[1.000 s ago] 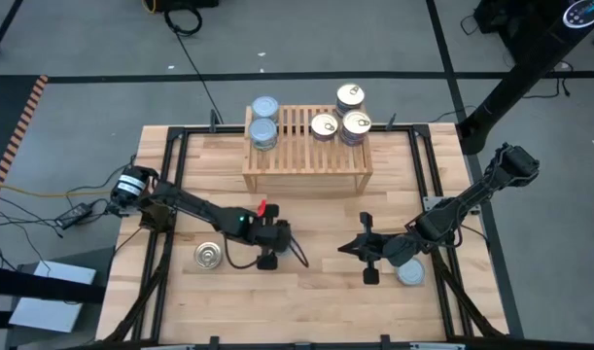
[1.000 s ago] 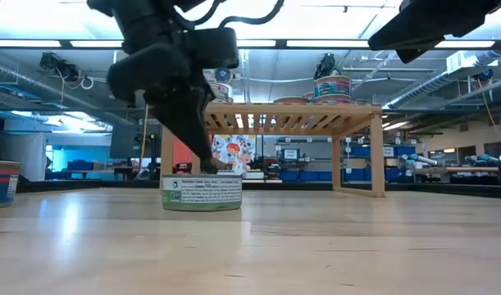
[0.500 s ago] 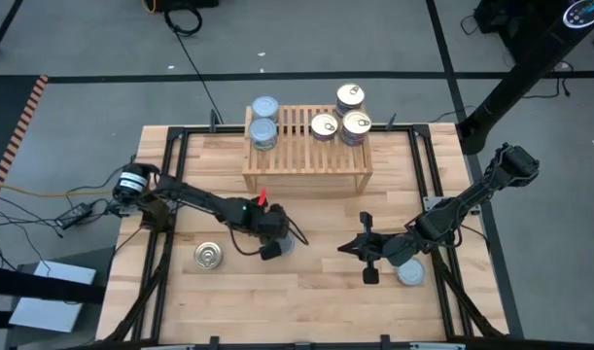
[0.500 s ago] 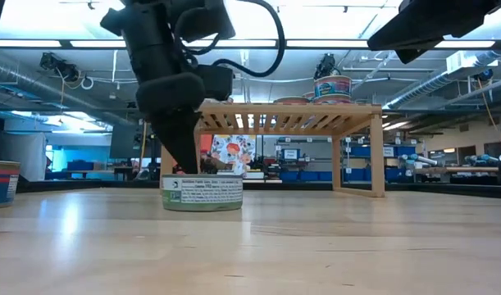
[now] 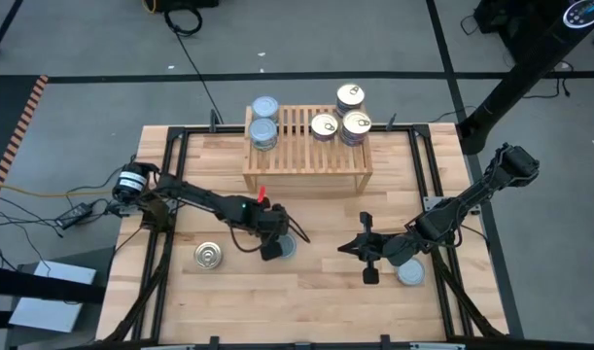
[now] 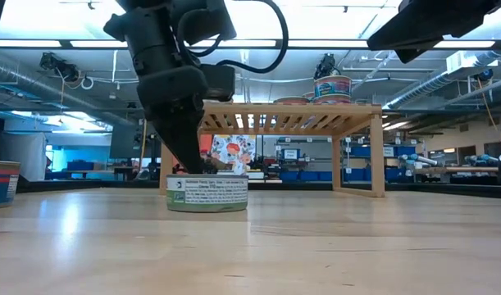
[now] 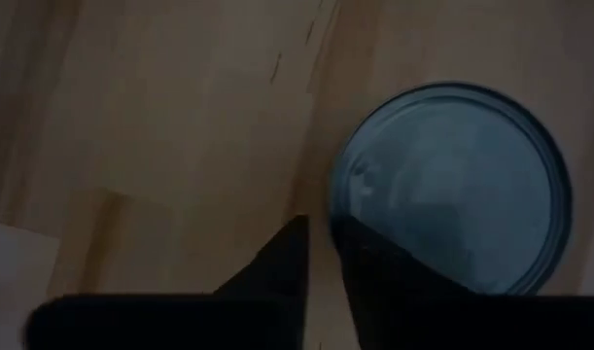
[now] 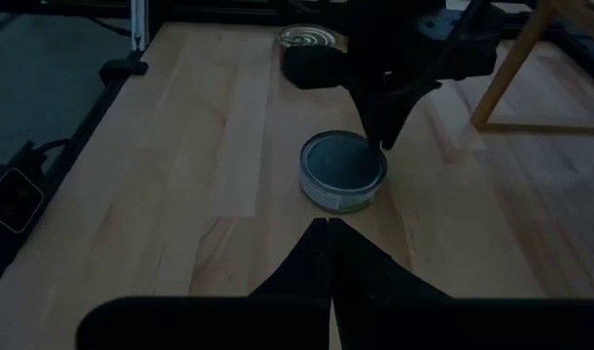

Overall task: Stack canned seafood by type on shelf
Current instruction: Put the green tuna can on the shelf

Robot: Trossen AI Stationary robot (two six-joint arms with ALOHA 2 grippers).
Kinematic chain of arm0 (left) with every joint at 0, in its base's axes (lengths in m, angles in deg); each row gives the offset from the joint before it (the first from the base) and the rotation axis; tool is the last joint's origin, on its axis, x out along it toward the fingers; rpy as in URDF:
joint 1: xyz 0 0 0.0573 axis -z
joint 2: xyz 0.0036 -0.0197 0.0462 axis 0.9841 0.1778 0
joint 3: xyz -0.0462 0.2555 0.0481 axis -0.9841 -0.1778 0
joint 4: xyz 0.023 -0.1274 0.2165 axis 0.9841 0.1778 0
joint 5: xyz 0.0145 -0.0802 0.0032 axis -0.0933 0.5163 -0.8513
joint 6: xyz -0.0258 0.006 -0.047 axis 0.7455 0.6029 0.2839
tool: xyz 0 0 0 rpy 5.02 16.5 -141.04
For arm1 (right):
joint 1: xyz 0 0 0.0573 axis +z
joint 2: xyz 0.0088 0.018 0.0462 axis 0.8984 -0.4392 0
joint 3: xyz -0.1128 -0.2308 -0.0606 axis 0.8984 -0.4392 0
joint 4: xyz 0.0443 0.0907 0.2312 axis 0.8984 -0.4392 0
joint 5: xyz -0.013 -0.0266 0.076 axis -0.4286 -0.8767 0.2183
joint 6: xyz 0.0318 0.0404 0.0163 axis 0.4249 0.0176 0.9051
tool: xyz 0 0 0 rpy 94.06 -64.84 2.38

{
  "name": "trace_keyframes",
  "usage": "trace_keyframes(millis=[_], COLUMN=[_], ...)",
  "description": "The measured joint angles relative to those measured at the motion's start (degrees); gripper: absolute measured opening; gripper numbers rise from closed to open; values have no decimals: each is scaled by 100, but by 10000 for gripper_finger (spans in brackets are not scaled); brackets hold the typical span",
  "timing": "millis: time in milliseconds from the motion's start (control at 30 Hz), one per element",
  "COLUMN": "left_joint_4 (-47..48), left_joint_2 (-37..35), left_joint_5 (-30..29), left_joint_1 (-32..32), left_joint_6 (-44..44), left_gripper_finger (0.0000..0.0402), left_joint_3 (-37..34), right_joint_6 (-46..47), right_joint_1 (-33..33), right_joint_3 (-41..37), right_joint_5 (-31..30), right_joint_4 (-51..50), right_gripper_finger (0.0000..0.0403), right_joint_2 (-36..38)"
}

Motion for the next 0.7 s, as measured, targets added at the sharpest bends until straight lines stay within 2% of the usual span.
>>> trace_keyframes(millis=[167, 300, 467, 567, 700], left_joint_4=[-210, -386, -1524, -2057, -2410], left_joint_2=[11, 13, 11, 4, 4], left_joint_5=[10, 7, 397, 406, 357], left_joint_1=[2, 2, -1, 2, 2], left_joint_6=[-169, -179, -45, -10, 27], left_gripper_finger=[7, 4, 2, 2, 1], left_joint_3=[-10, -59, -442, -664, -809], right_joint_6=[1, 15, -43, -157, -490], right_joint_1=[0, -2, 9, 20, -37], right_joint_3=[0, 0, -2, -2, -2], right_joint_5=[9, 156, 793, 1090, 1190], right_joint_4=[33, 33, 333, 646, 1009], right_gripper_finger=[9, 16, 21, 21, 16], right_joint_2=[0, 0, -86, -358, -925])
